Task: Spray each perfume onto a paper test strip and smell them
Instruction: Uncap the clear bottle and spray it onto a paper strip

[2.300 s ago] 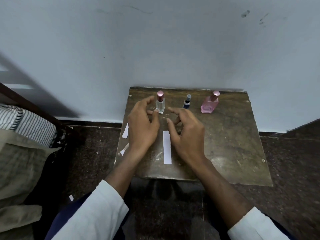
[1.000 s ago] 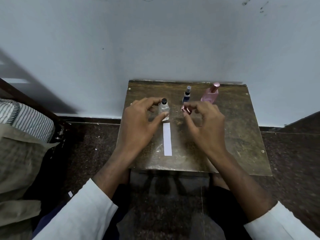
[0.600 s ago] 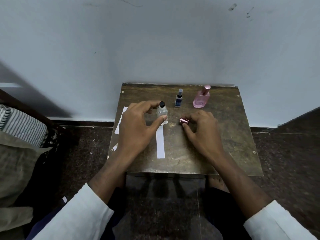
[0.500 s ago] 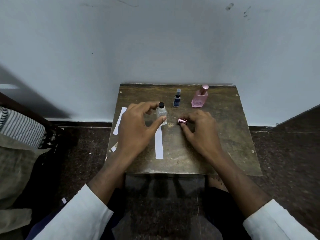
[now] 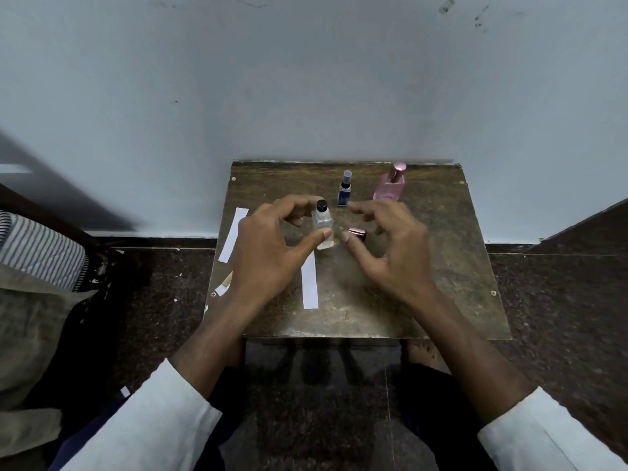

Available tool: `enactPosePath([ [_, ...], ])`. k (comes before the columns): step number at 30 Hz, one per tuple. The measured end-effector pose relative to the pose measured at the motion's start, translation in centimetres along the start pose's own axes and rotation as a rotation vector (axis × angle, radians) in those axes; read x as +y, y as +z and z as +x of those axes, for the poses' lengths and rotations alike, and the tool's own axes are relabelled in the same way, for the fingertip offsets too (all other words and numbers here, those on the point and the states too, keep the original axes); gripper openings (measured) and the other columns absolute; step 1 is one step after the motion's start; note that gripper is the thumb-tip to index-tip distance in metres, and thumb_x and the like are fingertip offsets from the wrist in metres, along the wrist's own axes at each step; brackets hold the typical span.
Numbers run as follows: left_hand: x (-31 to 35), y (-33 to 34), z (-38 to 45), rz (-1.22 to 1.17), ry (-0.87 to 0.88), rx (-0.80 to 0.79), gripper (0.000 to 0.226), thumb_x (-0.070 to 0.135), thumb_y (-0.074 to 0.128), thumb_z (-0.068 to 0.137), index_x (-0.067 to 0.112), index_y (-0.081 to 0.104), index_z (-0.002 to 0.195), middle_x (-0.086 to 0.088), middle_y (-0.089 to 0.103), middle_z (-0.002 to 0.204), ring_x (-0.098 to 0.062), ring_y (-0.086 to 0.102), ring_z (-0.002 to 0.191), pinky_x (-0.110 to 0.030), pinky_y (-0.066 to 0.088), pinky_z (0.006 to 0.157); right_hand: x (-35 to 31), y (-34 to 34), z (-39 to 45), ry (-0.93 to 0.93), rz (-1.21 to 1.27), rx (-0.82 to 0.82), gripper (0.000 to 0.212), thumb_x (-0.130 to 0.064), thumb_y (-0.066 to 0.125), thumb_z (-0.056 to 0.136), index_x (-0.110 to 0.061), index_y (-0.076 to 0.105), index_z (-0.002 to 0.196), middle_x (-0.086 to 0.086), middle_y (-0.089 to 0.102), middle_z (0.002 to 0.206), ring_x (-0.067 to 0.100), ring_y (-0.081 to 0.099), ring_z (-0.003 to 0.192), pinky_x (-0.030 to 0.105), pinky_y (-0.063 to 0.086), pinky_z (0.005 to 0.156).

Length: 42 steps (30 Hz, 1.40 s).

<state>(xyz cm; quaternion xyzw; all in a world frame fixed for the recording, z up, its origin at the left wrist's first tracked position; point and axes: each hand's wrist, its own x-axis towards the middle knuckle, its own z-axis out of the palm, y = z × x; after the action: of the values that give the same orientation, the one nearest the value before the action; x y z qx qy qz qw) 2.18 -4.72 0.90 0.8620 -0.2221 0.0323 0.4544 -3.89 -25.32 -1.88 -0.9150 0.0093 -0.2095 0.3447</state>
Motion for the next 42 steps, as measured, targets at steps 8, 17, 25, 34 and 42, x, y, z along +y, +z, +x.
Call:
enactPosePath([
  [8,-0.1,0.0,0.2,-0.329,-0.15,-0.129,0.046,0.03,0.094,0.081,0.027,0.076,0.124,0.015,0.082,0.103,-0.001,0.077,0.095,-0.022,0.06,0.076,-1.2,0.1,-0.3,0.086,0.572,-0.395,0.051,-0.023,0.066,0.104,-0.021,0.047,0.151,0.003,0.074,0.116,0.031,0.073,0.098,0.057,0.06,0.086],
  [17,-0.7,-0.4,0.3,-0.227,-0.084,-0.001,0.014,0.029,0.077,0.1,0.028,0.082,0.112,0.017,0.08,0.104,-0.012,0.075,0.092,-0.026,0.061,0.076,-1.9,-0.6,-0.3,0.204,0.723,-0.419,0.024,-0.017,0.063,0.105,-0.023,0.058,0.127,-0.005,0.072,0.101,0.011,0.069,0.087,0.033,0.056,0.072],
  [25,-1.4,-1.3,0.2,0.065,0.163,-0.067,0.016,0.028,0.081,0.097,0.031,0.081,0.114,0.019,0.075,0.105,-0.006,0.07,0.085,-0.021,0.053,0.07,-2.6,-0.7,-1.3,0.309,0.698,-0.483,0.026,-0.023,0.062,0.103,-0.024,0.042,0.119,0.021,0.069,0.098,0.038,0.06,0.067,0.041,0.052,0.058],
  [34,-1.7,0.0,-1.7,0.602,0.049,-0.196,0.027,0.048,0.069,0.101,0.031,0.077,0.12,0.003,0.069,0.112,-0.024,0.068,0.104,-0.034,0.046,0.066,-5.2,-3.3,-6.5,0.498,0.707,-0.205,0.049,-0.006,0.056,0.104,-0.039,0.044,0.138,0.005,0.06,0.073,0.023,0.049,0.059,0.033,0.04,0.051],
  [42,-1.2,1.4,-1.2,0.553,-0.076,-0.178,0.01,0.038,0.075,0.098,0.029,0.079,0.096,0.003,0.073,0.106,-0.024,0.072,0.101,-0.038,0.057,0.076,-8.5,-4.3,-10.5,0.574,0.782,-0.132,0.048,0.001,0.054,0.102,-0.033,0.049,0.136,0.012,0.059,0.076,0.022,0.044,0.055,0.028,0.034,0.048],
])
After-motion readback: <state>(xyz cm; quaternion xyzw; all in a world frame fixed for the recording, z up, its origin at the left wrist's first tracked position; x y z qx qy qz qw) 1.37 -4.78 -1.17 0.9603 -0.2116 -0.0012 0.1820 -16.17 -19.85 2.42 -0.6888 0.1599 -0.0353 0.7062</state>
